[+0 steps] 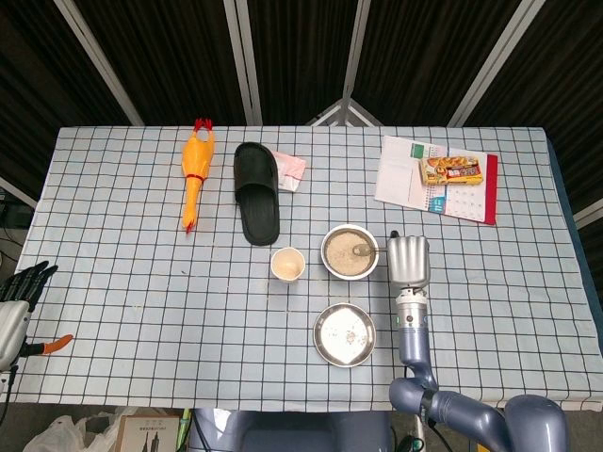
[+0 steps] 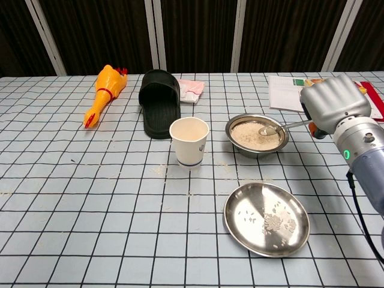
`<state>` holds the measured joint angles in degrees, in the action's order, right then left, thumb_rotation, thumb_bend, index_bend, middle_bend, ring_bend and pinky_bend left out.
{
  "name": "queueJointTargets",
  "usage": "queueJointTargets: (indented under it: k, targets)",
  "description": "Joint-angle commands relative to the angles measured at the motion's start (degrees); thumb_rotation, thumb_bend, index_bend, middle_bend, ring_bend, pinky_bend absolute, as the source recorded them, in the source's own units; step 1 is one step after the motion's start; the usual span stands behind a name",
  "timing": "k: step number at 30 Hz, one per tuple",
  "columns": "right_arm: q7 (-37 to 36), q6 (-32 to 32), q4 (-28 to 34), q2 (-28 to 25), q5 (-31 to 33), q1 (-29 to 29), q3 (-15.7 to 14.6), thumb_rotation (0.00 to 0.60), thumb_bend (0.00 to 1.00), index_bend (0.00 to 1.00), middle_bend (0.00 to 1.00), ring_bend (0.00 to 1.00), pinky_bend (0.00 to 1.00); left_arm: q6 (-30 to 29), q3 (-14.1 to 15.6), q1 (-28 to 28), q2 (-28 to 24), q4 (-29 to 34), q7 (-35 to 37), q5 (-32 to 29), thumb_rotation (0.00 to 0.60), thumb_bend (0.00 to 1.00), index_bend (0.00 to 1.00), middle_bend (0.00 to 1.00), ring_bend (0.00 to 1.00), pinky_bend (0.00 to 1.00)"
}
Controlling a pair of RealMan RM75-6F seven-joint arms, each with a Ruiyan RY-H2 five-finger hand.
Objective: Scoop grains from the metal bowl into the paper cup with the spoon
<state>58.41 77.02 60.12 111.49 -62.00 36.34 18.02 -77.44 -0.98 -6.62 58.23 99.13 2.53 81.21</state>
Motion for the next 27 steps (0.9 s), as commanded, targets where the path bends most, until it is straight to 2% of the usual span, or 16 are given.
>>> queueJointTargets:
  k: [1, 11, 18, 27]
  targets:
    - [0.4, 0.4, 0.3, -0.3, -0.6, 0.2, -0.3, 0.6, 0.58, 0.64, 0.86, 1.0, 1.0, -0.1, 0.0, 0.0, 0.0, 0.0, 0.0, 0.1, 0.6, 0.0, 0.0, 0.0, 0.0, 0.0]
    - [4.0, 1.3, -5.2, -1.4, -8.1, 2.6, -5.2, 0.6, 0.58, 0.64, 0.86, 1.0, 1.0, -0.4, 0.0, 0.1, 0.0, 0.1, 0.0, 0.2, 0.6, 0.0, 0.0, 0.0, 0.0, 0.0]
    - [7.0, 1.1, -11.2, -2.8, -14.3, 3.6, -10.1, 0.6, 0.58, 0.64, 0.86, 1.0, 1.0, -0.1, 0.0, 0.0, -0.1, 0.1, 0.2, 0.2, 0.6, 0.0, 0.0, 0.0, 0.0, 0.0]
    - [7.3, 1.3, -14.9, -2.5, -16.7, 3.6, -11.2, 0.6, 0.58, 0.64, 0.86, 1.0, 1.0, -0.1, 0.0, 0.0, -0.1, 0.2, 0.1, 0.1, 0.6, 0.0, 0.0, 0.0, 0.0, 0.0]
